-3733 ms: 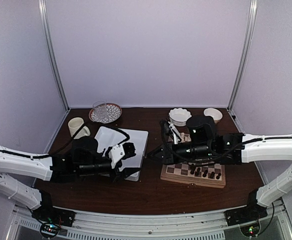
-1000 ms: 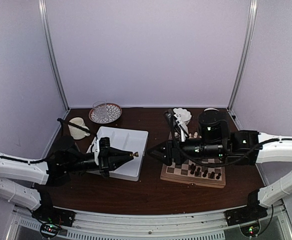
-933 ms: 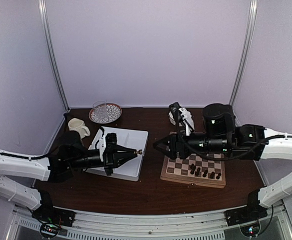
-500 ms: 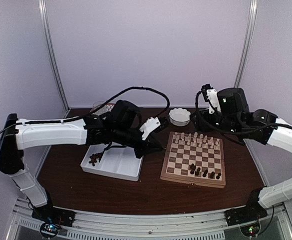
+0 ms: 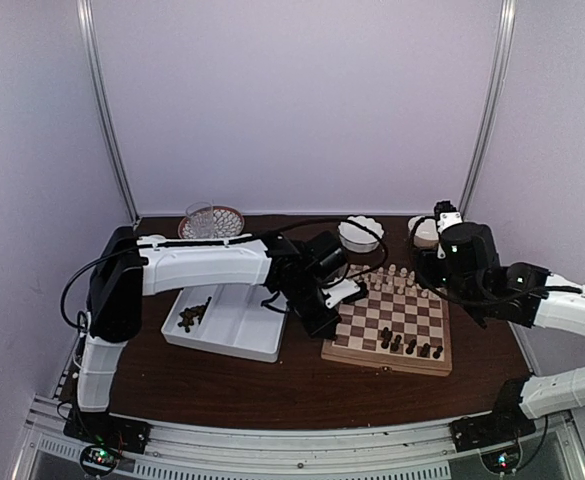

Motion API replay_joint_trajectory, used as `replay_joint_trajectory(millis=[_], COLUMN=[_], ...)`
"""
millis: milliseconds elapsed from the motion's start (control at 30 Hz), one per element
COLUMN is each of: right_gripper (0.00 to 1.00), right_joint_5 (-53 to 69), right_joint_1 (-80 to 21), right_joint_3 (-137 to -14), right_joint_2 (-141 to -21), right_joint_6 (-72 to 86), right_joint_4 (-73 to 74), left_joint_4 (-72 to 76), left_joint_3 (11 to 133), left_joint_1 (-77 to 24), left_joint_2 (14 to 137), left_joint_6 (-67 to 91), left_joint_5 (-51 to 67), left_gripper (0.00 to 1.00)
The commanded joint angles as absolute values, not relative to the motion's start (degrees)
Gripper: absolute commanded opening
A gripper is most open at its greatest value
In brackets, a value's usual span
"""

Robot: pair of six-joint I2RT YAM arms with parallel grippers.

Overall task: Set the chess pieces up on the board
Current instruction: Place the pawn at h8.

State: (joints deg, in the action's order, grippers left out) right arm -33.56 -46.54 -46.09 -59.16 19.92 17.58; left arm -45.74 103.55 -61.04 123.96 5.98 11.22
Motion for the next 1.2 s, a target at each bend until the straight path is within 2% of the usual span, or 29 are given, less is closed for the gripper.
replay_joint_trajectory(millis=[0, 333, 733, 1033, 1100, 1167], right_gripper=[0.61, 0.61, 0.61, 0.61, 0.61, 0.61], right_joint_5=[-41.3, -41.6, -43.6, -43.5, -43.3, -43.2], right_joint_1=[-46.2, -46.2, -46.2, -46.2, -46.3, -46.2], right_joint_3=[-42.0, -38.8, -34.4, -34.3, -34.4, -34.4], right_joint_2=[-54.0, -50.8, -44.1, -43.6, -43.8, -44.0], right_joint_6=[21.1, 20.7, 20.6, 20.1, 20.1, 20.1], right_joint_4=[10.9, 8.3, 4.9, 4.8, 4.8, 4.9], left_joint_4=[-53.3, -63.9, -63.7, -63.7, -63.7, -63.7], left_joint_3=[111.4, 125.0, 128.6, 130.9, 130.9, 131.0], left_joint_1=[-61.7, -61.7, -62.2, -63.0, -63.1, -63.1], left_joint_2=[127.3, 134.7, 137.9, 140.4, 140.4, 140.4], left_joint_6=[8.2, 10.6, 11.9, 12.2, 12.1, 12.2], left_joint_5=[9.0, 7.9, 6.6, 6.1, 6.0, 6.0], left_gripper=[0.0, 0.0, 0.0, 0.0, 0.13, 0.21])
